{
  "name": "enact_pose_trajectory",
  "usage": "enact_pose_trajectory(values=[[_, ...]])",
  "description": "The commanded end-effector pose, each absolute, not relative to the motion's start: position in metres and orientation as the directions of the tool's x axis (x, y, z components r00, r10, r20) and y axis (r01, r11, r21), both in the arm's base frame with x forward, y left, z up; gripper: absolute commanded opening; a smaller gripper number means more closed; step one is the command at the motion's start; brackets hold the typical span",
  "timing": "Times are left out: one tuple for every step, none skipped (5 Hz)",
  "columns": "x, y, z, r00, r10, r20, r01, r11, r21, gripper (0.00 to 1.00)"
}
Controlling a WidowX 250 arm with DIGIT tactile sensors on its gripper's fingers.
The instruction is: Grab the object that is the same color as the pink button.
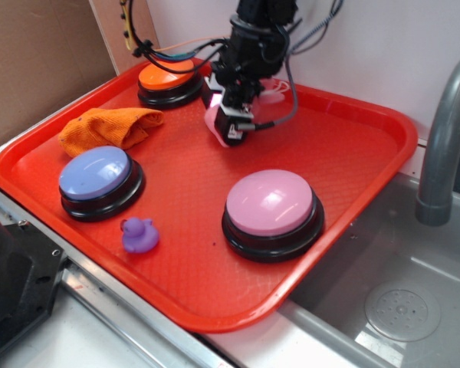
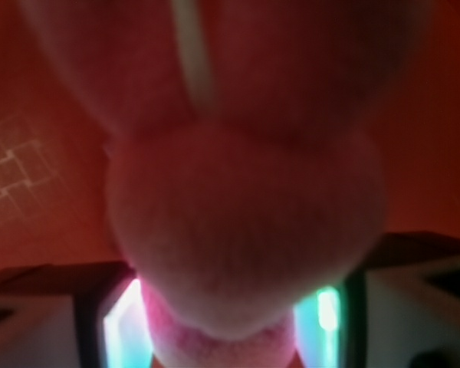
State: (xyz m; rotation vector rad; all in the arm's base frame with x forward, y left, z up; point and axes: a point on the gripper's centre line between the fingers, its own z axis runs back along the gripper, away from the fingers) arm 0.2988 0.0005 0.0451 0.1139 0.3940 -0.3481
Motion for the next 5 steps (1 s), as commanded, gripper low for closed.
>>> enact_pose_trajectory(values=[[0.271, 0.019, 0.175, 0.992, 0.112, -0.052, -0.105, 0.988, 0.117, 0.00], [0.236, 0.019, 0.224, 0.989, 0.146, 0.005, -0.146, 0.988, 0.058, 0.00], [0.214, 0.015, 0.272, 0.995, 0.087, 0.043, -0.089, 0.995, 0.034, 0.00], [0.202, 0.016, 0.288, 0.999, 0.052, 0.009, -0.053, 0.996, 0.066, 0.00], [0.197, 0.019, 0.287, 0.997, 0.076, -0.007, -0.075, 0.995, 0.068, 0.00]])
